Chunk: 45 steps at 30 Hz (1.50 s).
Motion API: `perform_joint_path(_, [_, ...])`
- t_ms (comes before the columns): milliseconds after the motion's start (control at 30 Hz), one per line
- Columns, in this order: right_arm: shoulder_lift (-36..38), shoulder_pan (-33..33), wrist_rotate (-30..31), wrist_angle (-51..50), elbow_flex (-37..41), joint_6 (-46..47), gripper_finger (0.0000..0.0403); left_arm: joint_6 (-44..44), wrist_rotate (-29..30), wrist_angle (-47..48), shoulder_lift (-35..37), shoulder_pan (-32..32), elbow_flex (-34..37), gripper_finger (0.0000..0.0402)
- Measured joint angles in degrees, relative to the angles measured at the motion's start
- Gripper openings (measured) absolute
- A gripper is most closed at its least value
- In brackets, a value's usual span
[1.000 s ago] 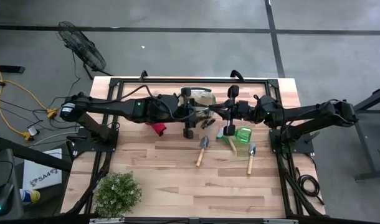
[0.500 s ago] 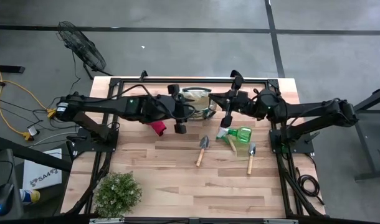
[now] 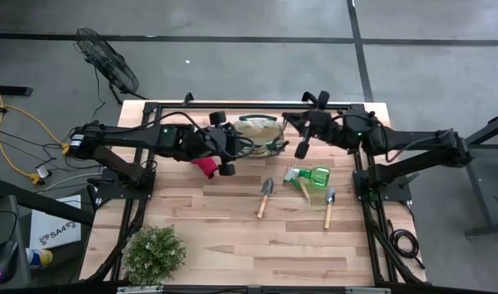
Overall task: Pick & Place Garden tools in Gardening bag
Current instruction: Put the green shear scissors into the gardening bag
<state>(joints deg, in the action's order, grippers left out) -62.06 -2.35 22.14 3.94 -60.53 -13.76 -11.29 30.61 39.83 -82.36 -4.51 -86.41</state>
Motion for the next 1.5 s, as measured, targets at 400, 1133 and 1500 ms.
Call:
perform_joint_path(400, [4.02,-4.10,9.30,-5.27,0.00,3.60,0.0004,1.50,-0.33,1.05,0.05,0.00,0.00,0.0171])
perform_joint_path(1133, [-3.68,-12.02,11.76,-4.10,0.04,11.16,0.0004,2.63,-0.51,1.45,0.03,0.00,0.00,0.0171])
perform_joint_path(1500, [-3.68,-12.02,7.73,-0.63,0.04,12.14,0.0004,2.65,-0.55,1.49,0.03,0.00,0.00,0.0171])
